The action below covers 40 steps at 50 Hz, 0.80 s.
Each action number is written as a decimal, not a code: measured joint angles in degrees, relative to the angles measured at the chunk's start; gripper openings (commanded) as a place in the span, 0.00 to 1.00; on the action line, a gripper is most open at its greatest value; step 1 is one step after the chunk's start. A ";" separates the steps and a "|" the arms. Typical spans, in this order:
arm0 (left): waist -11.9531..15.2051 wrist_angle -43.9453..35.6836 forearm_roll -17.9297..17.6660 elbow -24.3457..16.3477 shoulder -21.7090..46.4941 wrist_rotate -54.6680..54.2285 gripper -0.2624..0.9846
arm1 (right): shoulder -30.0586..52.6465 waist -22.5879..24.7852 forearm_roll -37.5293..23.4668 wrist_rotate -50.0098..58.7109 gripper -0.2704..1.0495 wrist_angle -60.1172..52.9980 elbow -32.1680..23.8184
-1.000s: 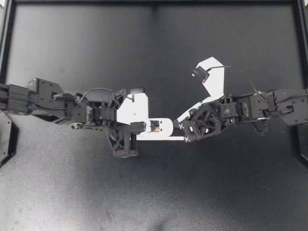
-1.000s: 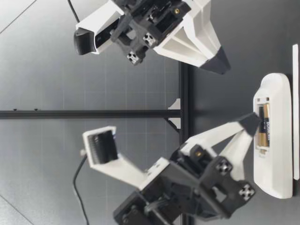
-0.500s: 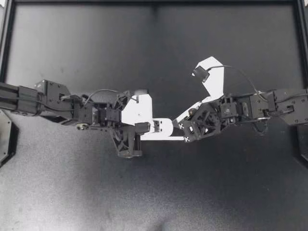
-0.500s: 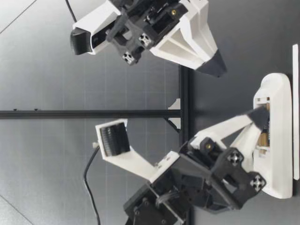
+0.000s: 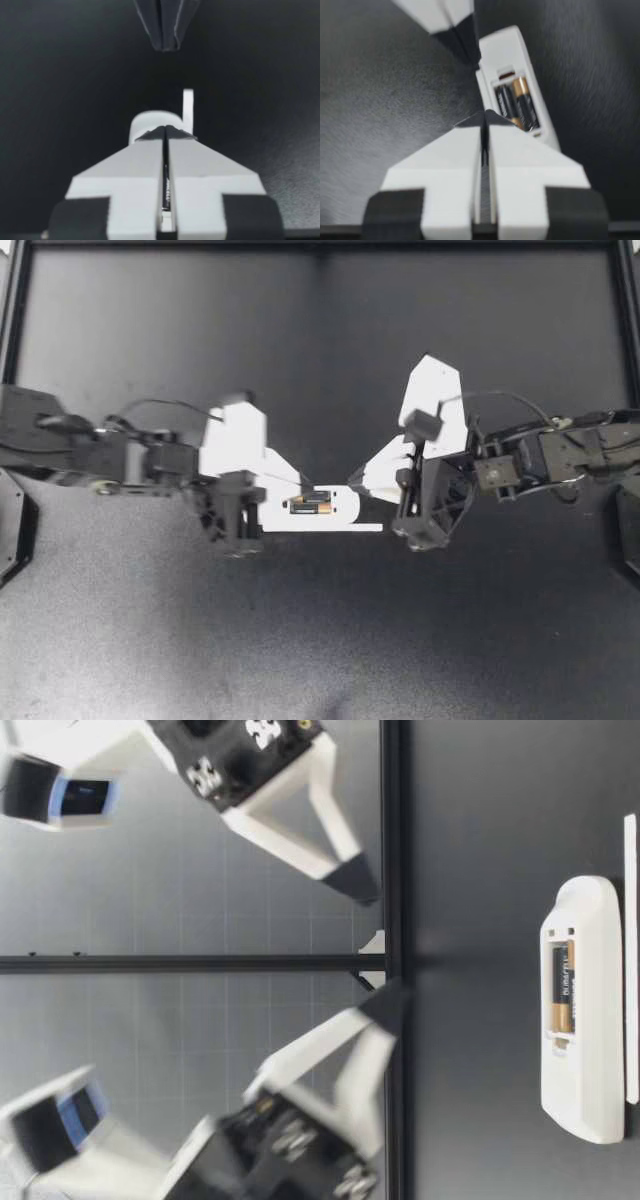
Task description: Place the battery into the slot of the remote controller.
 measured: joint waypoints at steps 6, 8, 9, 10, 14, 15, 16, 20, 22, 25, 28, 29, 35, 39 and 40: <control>0.00 -1.41 0.00 1.93 -3.43 -0.09 0.10 | -1.32 0.00 -2.37 -3.43 0.12 0.09 -0.18; 0.00 -1.67 0.00 2.46 -4.48 -0.18 0.10 | -1.67 0.00 -2.55 -4.83 0.12 0.18 -0.18; 0.00 -1.76 0.00 2.81 -5.01 -0.18 0.10 | -1.76 0.00 -2.64 -5.62 0.12 0.18 -0.18; 0.00 -1.93 0.00 3.16 -5.63 -0.18 0.10 | -1.85 0.00 -2.64 -6.15 0.12 0.18 -0.18; 0.09 -2.29 0.00 4.04 -7.56 -0.18 0.10 | -1.93 0.00 -2.64 -7.82 0.12 0.26 -0.35; 0.00 -2.37 0.00 4.22 -7.82 -0.18 0.10 | -1.93 0.00 -2.64 -8.00 0.12 0.18 -0.35; 0.00 -2.55 0.00 4.39 -8.17 -0.18 0.10 | -1.93 0.00 -2.64 -8.00 0.12 0.26 -0.44; 0.00 -3.08 0.00 5.01 -9.14 -0.09 0.10 | -1.93 0.00 -2.64 -8.09 0.12 0.26 -0.53; 0.00 -3.34 0.00 5.19 -9.32 0.18 0.10 | -1.93 0.00 -2.64 -8.09 0.12 0.18 -0.62; 0.09 -3.69 0.00 5.27 -9.32 0.35 0.10 | -1.93 0.00 -2.64 -8.09 0.12 0.26 -0.70; 0.09 -3.87 0.00 5.36 -9.32 0.44 0.10 | -1.93 0.00 -2.64 -8.09 0.12 0.26 -0.70; 0.09 -3.87 0.00 5.36 -9.32 0.44 0.10 | -1.93 0.00 -2.64 -8.09 0.12 0.26 -0.70; 0.09 -3.87 0.00 5.36 -8.88 0.44 0.10 | -1.93 0.00 -2.46 -7.91 0.12 0.26 -0.70; 0.09 -3.87 0.00 5.36 -8.61 0.44 0.10 | -1.93 0.00 -1.93 -7.82 0.12 0.18 -0.70; 0.00 -3.87 0.00 5.36 -8.53 0.44 0.10 | -1.93 0.00 -1.93 -7.82 0.12 0.18 -0.70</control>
